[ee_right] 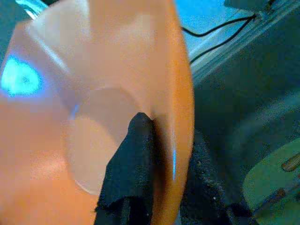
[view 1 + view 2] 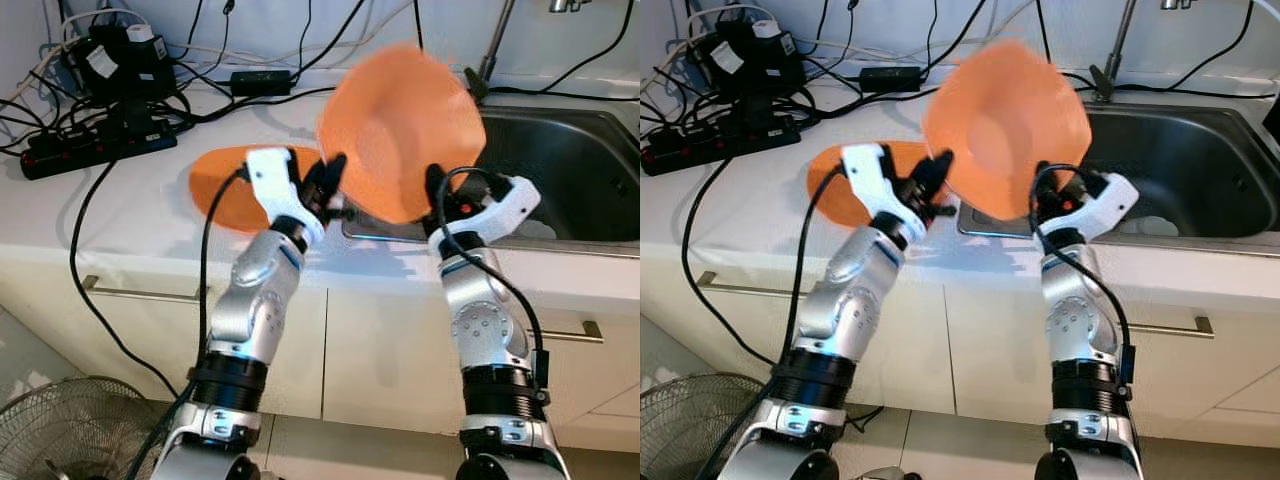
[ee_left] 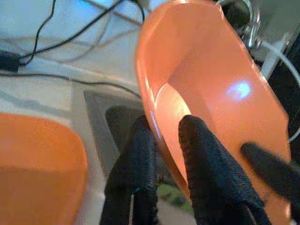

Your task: Kitchen organization

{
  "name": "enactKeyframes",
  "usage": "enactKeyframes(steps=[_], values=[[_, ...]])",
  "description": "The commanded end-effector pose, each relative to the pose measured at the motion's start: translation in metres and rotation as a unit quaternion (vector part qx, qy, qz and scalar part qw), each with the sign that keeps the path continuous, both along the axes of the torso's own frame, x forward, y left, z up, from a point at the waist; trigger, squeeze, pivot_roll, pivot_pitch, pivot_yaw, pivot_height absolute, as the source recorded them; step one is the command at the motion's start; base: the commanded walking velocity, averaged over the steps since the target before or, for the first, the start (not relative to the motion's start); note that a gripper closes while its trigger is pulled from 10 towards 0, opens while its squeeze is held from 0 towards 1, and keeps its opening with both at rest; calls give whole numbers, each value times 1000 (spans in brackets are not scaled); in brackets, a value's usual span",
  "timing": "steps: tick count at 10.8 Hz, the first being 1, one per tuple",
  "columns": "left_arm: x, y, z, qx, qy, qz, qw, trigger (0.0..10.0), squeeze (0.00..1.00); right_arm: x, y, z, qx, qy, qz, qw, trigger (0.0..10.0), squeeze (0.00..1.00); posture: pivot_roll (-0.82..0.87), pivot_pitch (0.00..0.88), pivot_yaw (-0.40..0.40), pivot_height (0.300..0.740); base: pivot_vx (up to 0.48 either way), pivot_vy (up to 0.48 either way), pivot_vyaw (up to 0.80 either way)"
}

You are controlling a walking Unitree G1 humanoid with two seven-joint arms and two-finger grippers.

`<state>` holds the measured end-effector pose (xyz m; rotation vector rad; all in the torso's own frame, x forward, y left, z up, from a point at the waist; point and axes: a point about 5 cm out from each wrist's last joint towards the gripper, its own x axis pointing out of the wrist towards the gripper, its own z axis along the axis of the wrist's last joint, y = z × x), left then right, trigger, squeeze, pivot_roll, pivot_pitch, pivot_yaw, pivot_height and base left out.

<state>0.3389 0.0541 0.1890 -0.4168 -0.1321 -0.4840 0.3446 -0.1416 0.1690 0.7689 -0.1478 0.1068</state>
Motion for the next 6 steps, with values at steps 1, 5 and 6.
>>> enactKeyframes(steps=[1,5,6], values=[[-3,-9,12,5,-34,-21,999,10000,1000,3,1,3,1,5,0,1000,0,0,56,0,53,740,0,0,0],[-8,-15,7,30,-38,-46,998,10000,1000,4,-6,4,35,13,-18,999,0,0,62,0,52,740,0,0,0],[-10,-17,5,40,-40,-55,997,10000,1000,5,-9,6,40,11,-26,999,0,0,63,0,52,740,0,0,0]])
